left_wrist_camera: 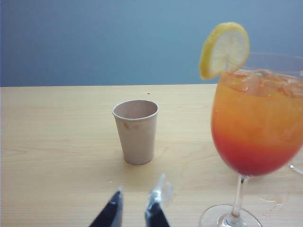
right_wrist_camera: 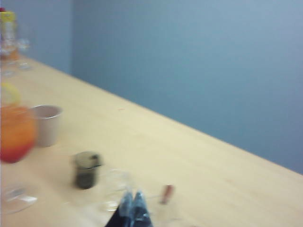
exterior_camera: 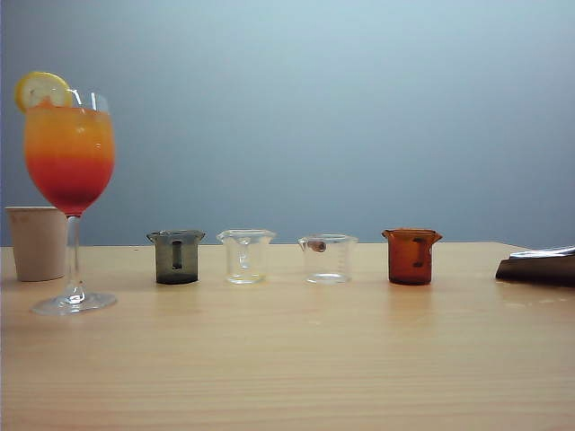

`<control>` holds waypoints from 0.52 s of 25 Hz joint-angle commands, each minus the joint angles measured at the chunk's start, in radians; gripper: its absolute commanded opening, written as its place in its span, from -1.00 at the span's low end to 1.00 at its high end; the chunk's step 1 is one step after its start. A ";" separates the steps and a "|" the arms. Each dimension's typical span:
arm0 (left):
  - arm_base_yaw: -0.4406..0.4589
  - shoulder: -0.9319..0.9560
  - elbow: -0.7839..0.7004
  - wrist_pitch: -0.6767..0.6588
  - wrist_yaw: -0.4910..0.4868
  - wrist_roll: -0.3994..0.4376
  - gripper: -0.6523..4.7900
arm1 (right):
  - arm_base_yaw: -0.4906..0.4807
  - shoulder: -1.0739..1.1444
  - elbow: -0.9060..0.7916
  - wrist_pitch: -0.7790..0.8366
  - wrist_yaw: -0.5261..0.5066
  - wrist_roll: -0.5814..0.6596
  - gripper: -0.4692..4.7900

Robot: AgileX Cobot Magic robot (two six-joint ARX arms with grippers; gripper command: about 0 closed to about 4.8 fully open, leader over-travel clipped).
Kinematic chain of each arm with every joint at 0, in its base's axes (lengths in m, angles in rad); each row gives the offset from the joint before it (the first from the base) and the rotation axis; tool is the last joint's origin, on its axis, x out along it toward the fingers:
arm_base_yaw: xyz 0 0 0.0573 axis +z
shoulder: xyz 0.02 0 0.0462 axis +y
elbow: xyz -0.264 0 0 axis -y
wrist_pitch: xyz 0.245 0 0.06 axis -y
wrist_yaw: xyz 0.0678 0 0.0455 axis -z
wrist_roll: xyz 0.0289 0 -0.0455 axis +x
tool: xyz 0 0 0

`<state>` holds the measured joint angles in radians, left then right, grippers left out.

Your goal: Pick up the lemon slice from the paper cup on the left and carefully insert it into the rim of the goblet.

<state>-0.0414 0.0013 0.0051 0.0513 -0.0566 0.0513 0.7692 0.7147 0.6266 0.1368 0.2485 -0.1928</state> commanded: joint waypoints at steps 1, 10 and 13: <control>0.001 0.000 0.004 0.014 -0.003 -0.003 -0.50 | -0.130 -0.059 -0.030 0.018 0.040 0.002 -0.84; 0.001 0.000 0.004 0.011 -0.003 -0.002 -0.50 | -0.541 -0.415 -0.345 -0.005 -0.114 0.005 -0.84; 0.001 0.000 0.004 0.010 -0.003 -0.002 -0.50 | -0.617 -0.515 -0.413 -0.109 -0.186 0.008 -0.84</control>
<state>-0.0414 0.0017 0.0051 0.0498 -0.0582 0.0513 0.1696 0.2287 0.2329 0.0742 0.1024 -0.1905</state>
